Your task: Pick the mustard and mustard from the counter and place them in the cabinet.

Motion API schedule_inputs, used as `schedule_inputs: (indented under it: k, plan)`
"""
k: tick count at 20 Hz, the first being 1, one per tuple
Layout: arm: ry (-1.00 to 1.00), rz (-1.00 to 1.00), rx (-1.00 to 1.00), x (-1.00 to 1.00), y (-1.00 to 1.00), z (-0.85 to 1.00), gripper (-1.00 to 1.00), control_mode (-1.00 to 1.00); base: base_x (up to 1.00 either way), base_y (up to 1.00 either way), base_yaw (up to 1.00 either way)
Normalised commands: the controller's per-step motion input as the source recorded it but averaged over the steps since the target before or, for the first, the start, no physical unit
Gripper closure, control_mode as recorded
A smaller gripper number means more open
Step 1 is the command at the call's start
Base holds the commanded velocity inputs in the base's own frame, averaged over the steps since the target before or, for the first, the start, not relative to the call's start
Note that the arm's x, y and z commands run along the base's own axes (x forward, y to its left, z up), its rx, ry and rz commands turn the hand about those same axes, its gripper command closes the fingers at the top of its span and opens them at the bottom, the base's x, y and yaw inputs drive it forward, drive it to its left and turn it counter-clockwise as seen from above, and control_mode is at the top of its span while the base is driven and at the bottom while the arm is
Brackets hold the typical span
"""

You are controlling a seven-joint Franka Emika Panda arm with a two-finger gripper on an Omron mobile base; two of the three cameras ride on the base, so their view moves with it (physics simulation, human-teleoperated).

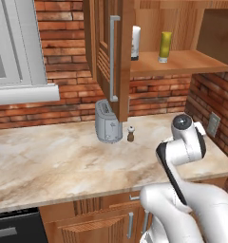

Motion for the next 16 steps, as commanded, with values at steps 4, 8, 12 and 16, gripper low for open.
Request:
schedule_inputs:
  k: [4, 8, 12, 16]
  plan:
    - [-0.1, -0.13, 0.0, 0.35, -0.11, -0.09, -1.0, -1.0, 0.0, 0.0, 0.0]
    - [-0.14, -0.12, 0.0, 0.3, -0.11, 0.0, -1.0, -1.0, 0.0, 0.0, 0.0]
    - [-0.14, -0.11, 0.0, 0.25, -0.11, -0.06, -1.0, -1.0, 0.0, 0.0, 0.0]
    - [-0.1, -0.03, 0.0, 0.12, -0.05, -0.12, -1.0, -1.0, 0.0, 0.0, 0.0]
